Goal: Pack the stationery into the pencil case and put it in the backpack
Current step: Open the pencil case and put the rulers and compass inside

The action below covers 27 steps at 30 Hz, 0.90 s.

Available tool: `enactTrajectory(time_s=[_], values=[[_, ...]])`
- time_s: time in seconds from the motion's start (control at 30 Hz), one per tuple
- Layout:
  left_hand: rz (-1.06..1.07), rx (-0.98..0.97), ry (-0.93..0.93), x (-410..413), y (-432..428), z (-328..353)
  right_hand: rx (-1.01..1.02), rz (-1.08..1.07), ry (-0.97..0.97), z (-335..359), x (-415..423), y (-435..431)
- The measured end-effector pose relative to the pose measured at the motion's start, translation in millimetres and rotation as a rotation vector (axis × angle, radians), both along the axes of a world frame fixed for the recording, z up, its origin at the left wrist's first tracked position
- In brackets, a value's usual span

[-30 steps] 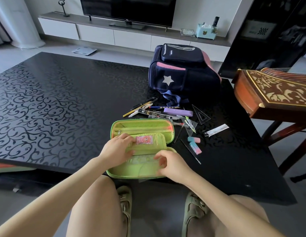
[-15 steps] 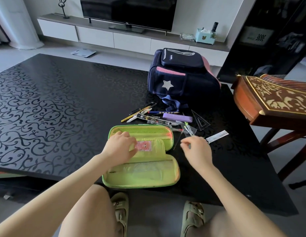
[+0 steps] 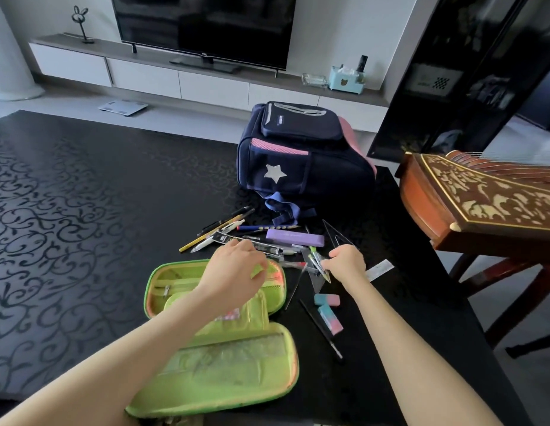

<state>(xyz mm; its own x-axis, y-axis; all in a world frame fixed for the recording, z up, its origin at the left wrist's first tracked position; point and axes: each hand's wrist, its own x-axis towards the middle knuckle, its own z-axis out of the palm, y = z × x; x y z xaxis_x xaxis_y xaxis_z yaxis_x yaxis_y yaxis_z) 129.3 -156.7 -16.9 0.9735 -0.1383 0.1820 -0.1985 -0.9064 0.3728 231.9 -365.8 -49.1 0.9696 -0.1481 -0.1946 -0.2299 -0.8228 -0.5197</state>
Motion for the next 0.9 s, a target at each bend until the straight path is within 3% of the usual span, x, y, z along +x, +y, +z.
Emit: enactTrajectory(time_s=[0.13, 0.2, 0.37, 0.6, 0.77, 0.9], values=[[0.013, 0.110, 0.051, 30, -19, -2, 0.301, -0.135, 0.068, 18, 12, -26], [0.015, 0.205, 0.066, 42, -33, -5, 0.357, -0.248, -0.005, 22, 27, -44], [-0.006, 0.321, 0.098, 64, -66, -17, 0.227, -0.289, -0.040, 3, 61, -59], [0.011, 0.205, 0.054, 79, -75, -22, -0.217, -0.158, 0.086, -18, 80, -38], [0.039, 0.165, 0.063, 82, -69, -24, -0.165, -0.141, 0.230, -10, 87, -36], [0.061, 0.140, 0.063, 80, -65, -24, -0.169, -0.178, 0.197, -13, 84, -35]])
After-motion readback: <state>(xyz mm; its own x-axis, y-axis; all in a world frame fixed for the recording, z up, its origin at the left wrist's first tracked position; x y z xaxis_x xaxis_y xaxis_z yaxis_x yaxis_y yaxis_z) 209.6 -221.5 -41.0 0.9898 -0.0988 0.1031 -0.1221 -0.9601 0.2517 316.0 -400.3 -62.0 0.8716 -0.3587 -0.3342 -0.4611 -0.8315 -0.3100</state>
